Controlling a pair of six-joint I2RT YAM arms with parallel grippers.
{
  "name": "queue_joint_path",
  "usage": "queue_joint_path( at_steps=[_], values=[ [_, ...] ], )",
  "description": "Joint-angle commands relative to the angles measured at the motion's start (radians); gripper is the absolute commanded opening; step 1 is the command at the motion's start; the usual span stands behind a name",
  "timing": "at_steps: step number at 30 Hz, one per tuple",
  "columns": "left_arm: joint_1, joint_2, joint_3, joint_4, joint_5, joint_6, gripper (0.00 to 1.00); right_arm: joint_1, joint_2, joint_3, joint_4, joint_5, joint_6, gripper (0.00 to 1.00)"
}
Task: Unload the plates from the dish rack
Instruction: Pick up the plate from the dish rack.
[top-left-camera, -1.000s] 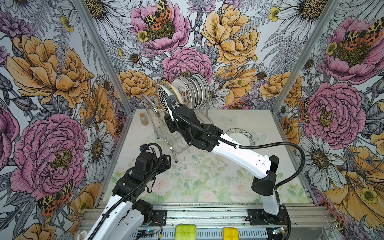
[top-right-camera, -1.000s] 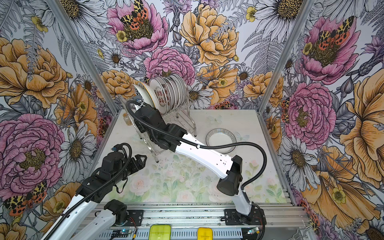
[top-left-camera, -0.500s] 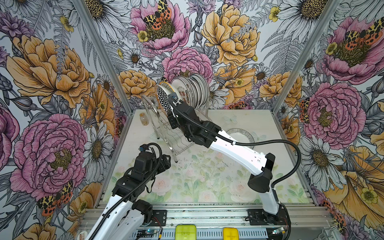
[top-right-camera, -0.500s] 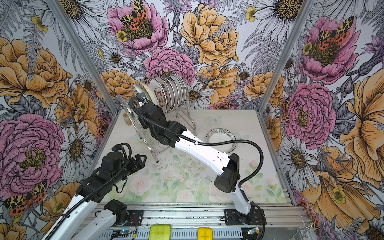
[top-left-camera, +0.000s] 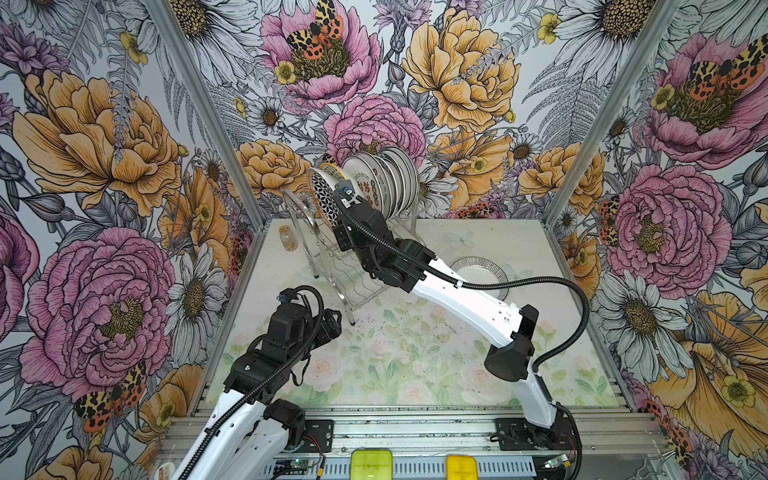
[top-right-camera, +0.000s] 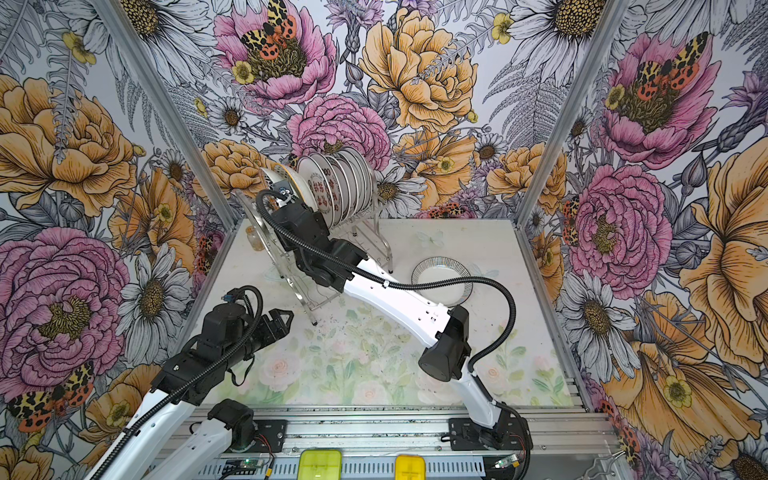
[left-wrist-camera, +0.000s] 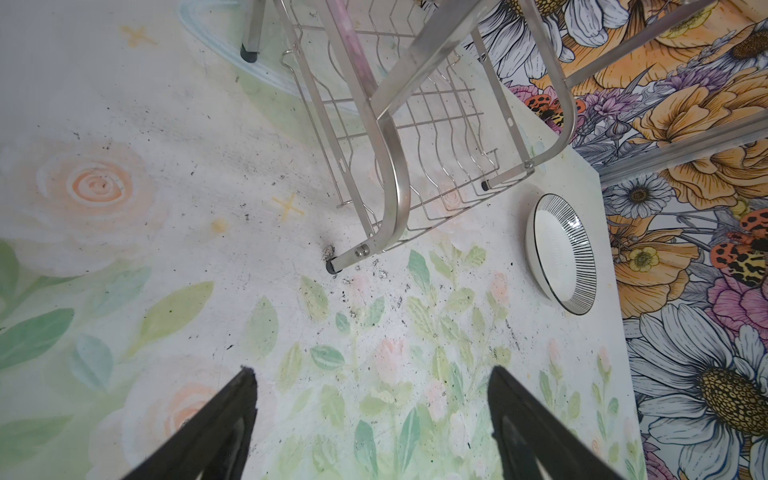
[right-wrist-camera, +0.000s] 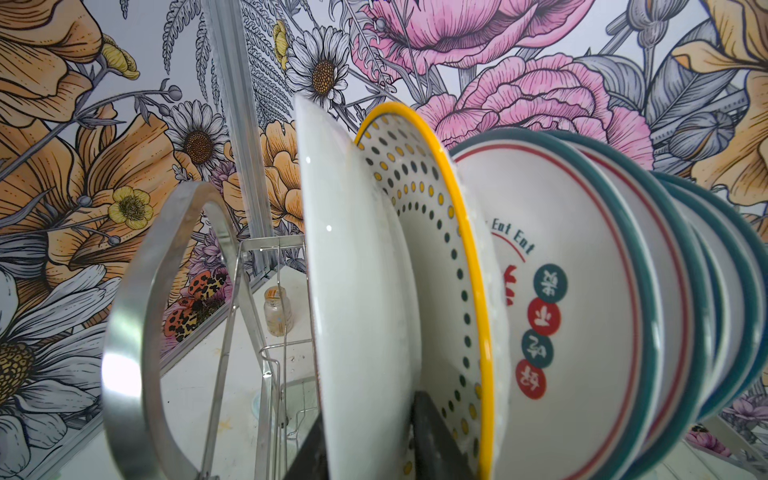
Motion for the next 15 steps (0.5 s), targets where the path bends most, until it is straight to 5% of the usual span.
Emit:
queue_joint_path(
  at_steps=[1, 15],
  values=[
    [0.011, 0.004, 0.023, -0.005, 0.018, 0.021, 0.87, -0.004, 0.051, 0.016, 0.001, -0.028, -0.007, 0.25],
    [0.014, 0.020, 0.031, -0.004, 0.013, 0.016, 0.87, 0.002, 0.052, 0.018, 0.015, -0.005, -0.058, 0.08]
  ],
)
